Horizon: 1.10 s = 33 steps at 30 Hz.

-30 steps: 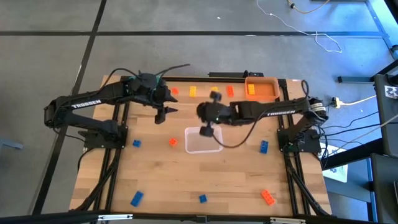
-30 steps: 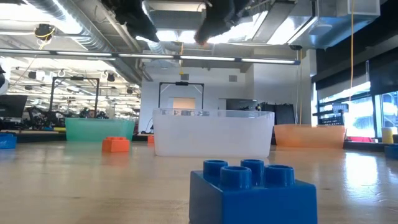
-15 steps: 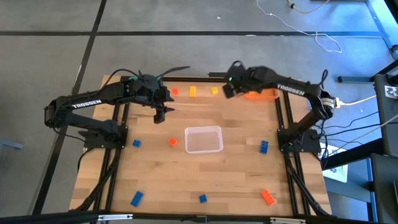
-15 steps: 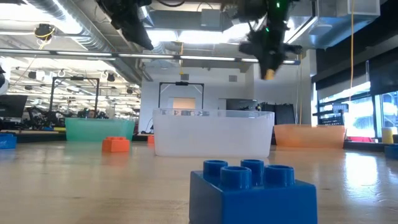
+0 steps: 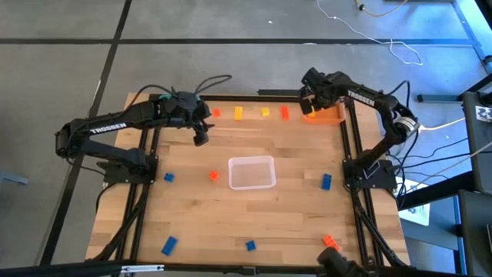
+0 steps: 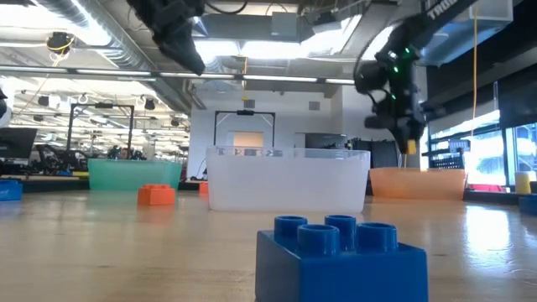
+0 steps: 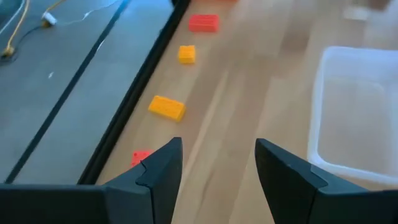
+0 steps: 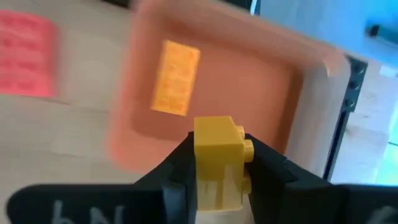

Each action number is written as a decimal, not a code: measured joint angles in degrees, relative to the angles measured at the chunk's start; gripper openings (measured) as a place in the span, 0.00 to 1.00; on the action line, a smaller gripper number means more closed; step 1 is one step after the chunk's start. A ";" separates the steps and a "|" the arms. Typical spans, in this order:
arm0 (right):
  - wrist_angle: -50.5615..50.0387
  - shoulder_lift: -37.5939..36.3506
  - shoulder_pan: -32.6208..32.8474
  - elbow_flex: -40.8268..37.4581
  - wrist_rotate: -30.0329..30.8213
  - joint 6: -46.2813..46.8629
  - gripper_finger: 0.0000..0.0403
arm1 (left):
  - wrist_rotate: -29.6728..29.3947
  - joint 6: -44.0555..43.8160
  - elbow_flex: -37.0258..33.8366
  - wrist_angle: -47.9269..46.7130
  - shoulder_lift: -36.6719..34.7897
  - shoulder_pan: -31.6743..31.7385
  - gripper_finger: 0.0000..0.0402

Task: Sort & place blocks by color
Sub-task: Put the bottom left yellow game piece into the orange bin, then put the top left blue game piece into the blue bin

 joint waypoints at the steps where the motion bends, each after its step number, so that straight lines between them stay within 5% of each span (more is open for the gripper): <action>1: 1.43 0.00 -1.06 -1.33 -0.33 -0.64 0.23 | -0.11 -1.02 0.00 0.02 0.00 0.27 0.48; 13: 11.84 0.00 -5.91 -9.17 -3.09 -2.51 0.23 | -0.19 -5.17 0.00 0.30 0.00 2.96 0.48; 20: 15.56 0.00 -5.90 -10.82 -3.22 -4.88 0.41 | -0.17 -5.45 0.00 0.26 0.00 4.22 0.48; 26: 15.91 0.00 -5.90 -10.93 -3.38 -4.88 0.43 | -0.17 -5.42 0.00 0.24 0.00 4.21 0.48; 33: 14.88 -0.91 -5.76 -6.55 -13.17 -5.50 0.43 | 1.31 -5.51 0.02 -0.60 0.00 4.23 0.48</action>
